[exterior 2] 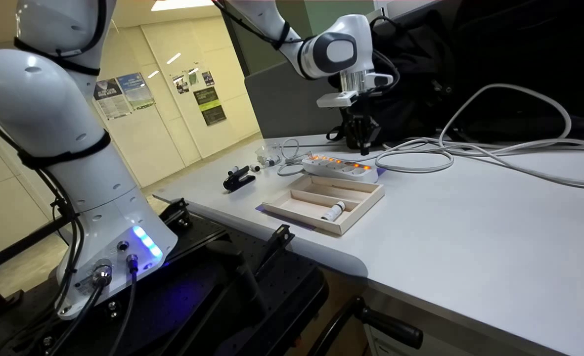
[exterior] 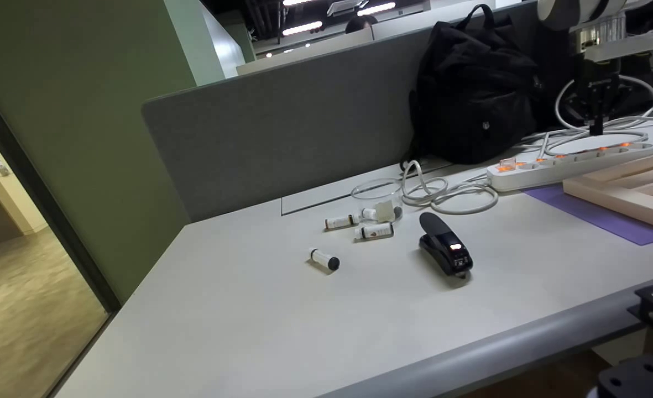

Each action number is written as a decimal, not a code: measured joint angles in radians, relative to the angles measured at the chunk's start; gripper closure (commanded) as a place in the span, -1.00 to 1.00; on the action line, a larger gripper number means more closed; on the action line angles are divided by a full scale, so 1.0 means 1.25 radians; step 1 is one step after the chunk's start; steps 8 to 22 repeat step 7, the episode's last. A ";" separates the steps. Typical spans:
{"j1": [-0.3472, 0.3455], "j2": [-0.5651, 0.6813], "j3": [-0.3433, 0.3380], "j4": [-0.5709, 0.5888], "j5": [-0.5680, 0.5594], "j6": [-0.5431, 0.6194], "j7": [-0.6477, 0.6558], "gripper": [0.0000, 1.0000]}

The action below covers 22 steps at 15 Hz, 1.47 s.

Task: Turn on the fourth and sixth switches on the extension cord

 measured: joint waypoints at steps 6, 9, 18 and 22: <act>-0.013 -0.060 0.000 0.105 0.001 -0.139 -0.004 0.71; -0.014 -0.061 0.000 0.103 0.001 -0.138 -0.005 0.58; -0.014 -0.061 0.000 0.103 0.001 -0.138 -0.005 0.58; -0.014 -0.061 0.000 0.103 0.001 -0.138 -0.005 0.58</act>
